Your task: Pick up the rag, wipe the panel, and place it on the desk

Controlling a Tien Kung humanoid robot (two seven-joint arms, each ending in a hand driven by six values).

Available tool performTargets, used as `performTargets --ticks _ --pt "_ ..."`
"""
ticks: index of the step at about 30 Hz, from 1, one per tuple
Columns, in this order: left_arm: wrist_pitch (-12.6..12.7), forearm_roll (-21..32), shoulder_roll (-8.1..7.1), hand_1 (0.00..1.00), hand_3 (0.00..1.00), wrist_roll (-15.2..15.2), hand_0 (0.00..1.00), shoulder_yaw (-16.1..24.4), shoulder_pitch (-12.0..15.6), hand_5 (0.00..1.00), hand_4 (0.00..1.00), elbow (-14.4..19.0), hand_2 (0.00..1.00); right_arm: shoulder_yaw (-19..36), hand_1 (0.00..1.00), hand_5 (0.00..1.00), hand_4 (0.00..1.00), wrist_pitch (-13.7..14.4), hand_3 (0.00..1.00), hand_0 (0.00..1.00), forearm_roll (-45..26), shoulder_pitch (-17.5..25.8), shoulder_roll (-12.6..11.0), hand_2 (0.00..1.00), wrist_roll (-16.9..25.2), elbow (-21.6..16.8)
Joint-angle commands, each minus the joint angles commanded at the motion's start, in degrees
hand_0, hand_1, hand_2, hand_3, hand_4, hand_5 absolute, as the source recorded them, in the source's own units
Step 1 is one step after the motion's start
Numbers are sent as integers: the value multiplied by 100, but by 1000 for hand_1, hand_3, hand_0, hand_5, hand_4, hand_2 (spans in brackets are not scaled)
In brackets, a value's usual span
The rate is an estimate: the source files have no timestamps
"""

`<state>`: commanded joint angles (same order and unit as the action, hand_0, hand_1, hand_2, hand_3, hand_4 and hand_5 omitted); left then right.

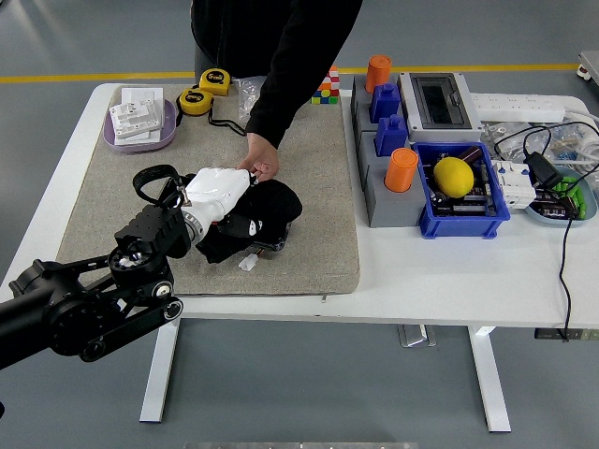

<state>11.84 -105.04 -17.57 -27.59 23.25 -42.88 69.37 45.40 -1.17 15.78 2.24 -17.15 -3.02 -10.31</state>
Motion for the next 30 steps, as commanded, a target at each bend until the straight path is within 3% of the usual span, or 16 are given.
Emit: performTargets --ticks 30 --pt "-27 -188 -400 160 559 196 237 1011 335 59 546 -452 314 13 707 526 998 4 606 743 14 24 8 704 -29 0"
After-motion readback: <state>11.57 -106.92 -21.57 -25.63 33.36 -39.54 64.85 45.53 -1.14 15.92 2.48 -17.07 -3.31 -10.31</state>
